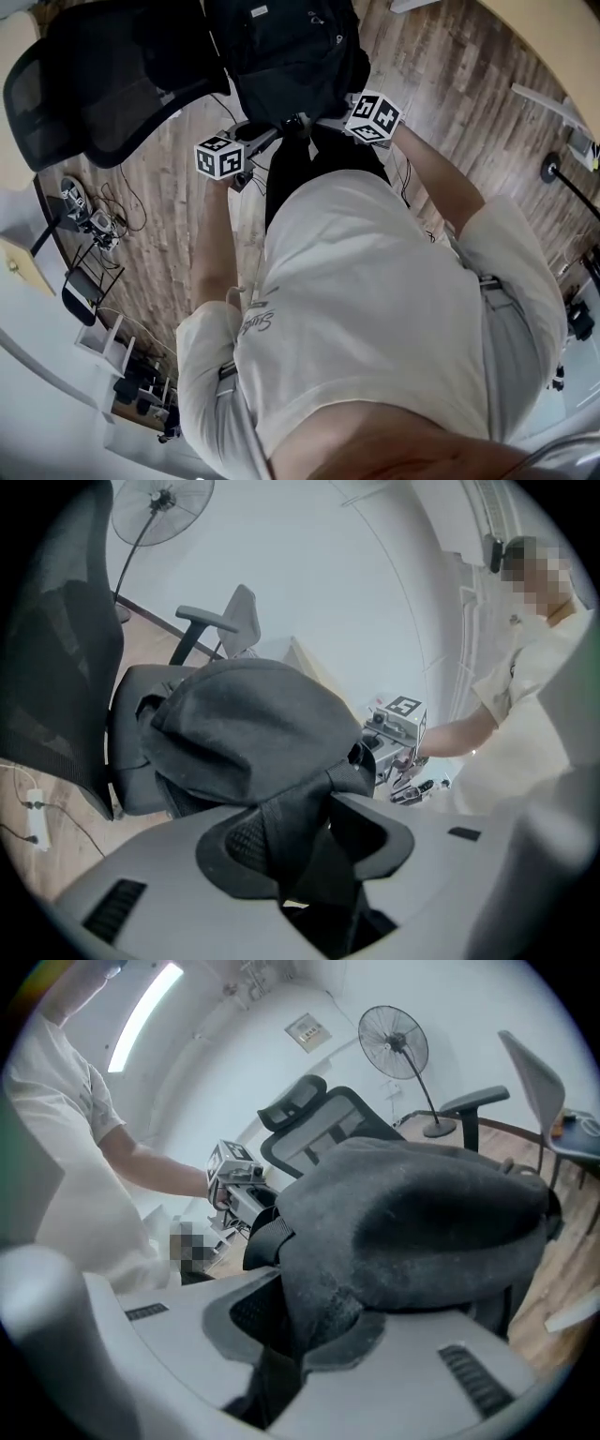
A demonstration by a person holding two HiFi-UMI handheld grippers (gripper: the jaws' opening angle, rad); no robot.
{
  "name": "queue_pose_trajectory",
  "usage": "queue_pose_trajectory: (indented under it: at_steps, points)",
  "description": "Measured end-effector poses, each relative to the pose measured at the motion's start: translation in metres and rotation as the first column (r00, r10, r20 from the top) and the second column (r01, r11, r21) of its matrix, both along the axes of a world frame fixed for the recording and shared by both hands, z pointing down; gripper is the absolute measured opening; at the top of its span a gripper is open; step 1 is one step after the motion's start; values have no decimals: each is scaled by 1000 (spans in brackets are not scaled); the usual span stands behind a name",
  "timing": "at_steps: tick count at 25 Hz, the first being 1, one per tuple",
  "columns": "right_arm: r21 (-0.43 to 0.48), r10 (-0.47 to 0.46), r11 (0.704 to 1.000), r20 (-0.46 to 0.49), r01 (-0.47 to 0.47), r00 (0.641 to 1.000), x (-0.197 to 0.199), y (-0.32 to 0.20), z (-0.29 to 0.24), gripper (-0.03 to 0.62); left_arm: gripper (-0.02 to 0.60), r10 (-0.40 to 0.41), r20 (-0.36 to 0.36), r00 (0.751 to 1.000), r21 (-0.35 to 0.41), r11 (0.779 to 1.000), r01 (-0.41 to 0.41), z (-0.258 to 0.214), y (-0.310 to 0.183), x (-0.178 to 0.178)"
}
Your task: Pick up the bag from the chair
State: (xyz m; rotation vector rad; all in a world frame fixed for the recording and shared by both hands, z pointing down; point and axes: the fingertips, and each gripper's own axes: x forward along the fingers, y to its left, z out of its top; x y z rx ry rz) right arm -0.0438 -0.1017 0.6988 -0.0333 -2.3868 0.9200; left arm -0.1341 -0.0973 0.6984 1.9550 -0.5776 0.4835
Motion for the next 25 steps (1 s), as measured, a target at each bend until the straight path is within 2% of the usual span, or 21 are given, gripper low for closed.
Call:
queue_pose_trajectory:
  at_steps: [4, 7, 10, 12, 17, 20, 23, 25]
  points:
    - [55, 50, 997, 43, -52, 998, -13, -37, -19, 35, 167, -72, -48, 996, 91, 993, 77, -22, -36, -7]
    - [52, 107, 993, 50, -109, 993, -24, -57, -30, 37, 167, -86, -96, 992, 125, 987, 98, -33, -56, -10]
    - [35, 182, 982, 69, -185, 981, -38, -74, -38, 38, 108, -86, -181, 980, 137, 984, 112, -42, -73, -12]
    - [30, 225, 973, 69, -227, 972, -45, -83, -44, 37, 87, -86, -205, 975, 155, 981, 119, -48, -82, -16]
    - [43, 275, 960, 10, -275, 961, -38, -100, -53, 35, 87, -13, -187, 982, 220, 974, 55, -59, -96, -14]
    - [42, 279, 959, 10, -280, 960, -32, -108, -63, 32, 87, 57, -183, 982, 260, 966, -8, -67, -101, -10]
    - [30, 310, 950, 55, -311, 949, -26, -122, -83, 31, 77, 161, -164, 973, 319, 942, -102, -83, -113, -4]
    - [26, 341, 938, 88, -345, 936, -18, -133, -97, 28, 70, 205, -162, 965, 357, 924, -136, -99, -123, 4]
